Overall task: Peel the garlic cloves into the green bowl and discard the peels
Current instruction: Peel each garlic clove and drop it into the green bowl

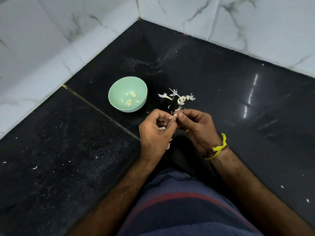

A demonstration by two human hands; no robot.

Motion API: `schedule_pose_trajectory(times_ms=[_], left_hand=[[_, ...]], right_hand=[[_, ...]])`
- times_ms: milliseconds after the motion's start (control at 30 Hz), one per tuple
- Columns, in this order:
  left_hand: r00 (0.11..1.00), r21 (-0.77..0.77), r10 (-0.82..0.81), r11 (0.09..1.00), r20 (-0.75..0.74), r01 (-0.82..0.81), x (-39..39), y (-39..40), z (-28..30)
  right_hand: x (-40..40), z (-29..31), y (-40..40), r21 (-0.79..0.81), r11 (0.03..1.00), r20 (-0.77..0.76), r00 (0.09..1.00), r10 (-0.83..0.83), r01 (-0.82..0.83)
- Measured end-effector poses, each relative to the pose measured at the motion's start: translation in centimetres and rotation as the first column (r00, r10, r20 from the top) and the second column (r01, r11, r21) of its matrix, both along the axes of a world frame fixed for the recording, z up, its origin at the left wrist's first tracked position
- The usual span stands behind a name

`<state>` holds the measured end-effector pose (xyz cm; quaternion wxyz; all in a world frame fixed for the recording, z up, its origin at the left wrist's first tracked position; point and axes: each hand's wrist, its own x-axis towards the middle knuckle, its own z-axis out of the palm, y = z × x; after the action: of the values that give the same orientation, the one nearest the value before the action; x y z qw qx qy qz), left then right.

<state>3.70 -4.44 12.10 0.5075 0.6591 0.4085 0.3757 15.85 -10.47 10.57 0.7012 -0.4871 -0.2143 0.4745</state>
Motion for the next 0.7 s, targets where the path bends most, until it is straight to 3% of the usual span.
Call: schedule_pose_trajectory(times_ms=[433,700], left_hand=[[0.998,0.03,0.057,0.998,-0.007,-0.057,0.15,0.07,-0.08],[0.999,0.254,-0.032,0.966,-0.035,0.04,-0.08,0.18,0.08]], right_hand=[[0.1,-0.3,-0.26,0.027,1.0,-0.194,0.981,0.008,-0.003],[0.26,-0.21,-0.37,0.01,1.0,-0.125,0.992,-0.023,0.025]])
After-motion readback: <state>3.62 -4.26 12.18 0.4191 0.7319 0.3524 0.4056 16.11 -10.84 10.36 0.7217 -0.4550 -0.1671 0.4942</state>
